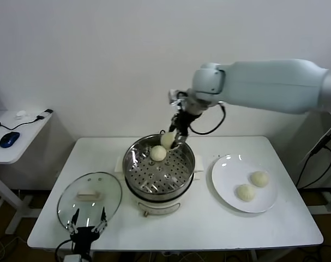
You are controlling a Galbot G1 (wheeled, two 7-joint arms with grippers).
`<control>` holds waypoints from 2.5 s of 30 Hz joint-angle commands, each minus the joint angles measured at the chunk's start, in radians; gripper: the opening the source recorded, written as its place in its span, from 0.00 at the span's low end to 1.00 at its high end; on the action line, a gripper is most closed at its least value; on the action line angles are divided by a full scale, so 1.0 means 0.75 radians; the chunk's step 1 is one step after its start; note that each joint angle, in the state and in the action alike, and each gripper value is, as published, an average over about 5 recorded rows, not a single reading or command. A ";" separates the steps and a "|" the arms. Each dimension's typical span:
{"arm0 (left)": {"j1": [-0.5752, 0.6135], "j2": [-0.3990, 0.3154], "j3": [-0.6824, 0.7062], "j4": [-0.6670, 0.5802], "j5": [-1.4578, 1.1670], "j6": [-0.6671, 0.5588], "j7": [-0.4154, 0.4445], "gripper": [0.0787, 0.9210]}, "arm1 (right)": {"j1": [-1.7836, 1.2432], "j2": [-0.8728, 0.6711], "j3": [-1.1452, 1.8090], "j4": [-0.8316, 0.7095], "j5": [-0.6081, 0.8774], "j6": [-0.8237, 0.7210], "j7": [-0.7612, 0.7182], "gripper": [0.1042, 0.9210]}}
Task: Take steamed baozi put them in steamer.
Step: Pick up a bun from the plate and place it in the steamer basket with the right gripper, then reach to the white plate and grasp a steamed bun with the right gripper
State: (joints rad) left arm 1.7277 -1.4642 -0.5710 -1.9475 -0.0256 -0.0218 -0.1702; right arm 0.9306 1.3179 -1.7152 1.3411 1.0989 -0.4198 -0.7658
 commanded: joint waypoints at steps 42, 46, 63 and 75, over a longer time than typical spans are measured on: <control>0.016 -0.020 0.025 0.000 0.037 -0.007 -0.002 0.88 | 0.213 -0.749 -0.286 0.007 -0.571 0.434 -0.435 0.88; 0.013 -0.020 0.025 0.002 0.039 -0.006 -0.002 0.88 | 0.084 -0.936 -0.288 0.042 -0.723 0.428 -0.405 0.88; 0.015 -0.018 -0.004 0.004 0.032 -0.002 -0.001 0.88 | -0.746 -0.979 0.292 -0.079 -1.008 0.256 -0.230 0.88; 0.011 -0.019 -0.007 0.020 0.034 0.004 0.002 0.88 | -0.913 -0.866 0.417 -0.234 -1.063 0.253 -0.205 0.88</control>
State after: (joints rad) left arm 1.7360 -1.4791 -0.5761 -1.9329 -0.0004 -0.0199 -0.1693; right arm 0.4002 0.6600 -1.5084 1.2320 0.3602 -0.2184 -0.9388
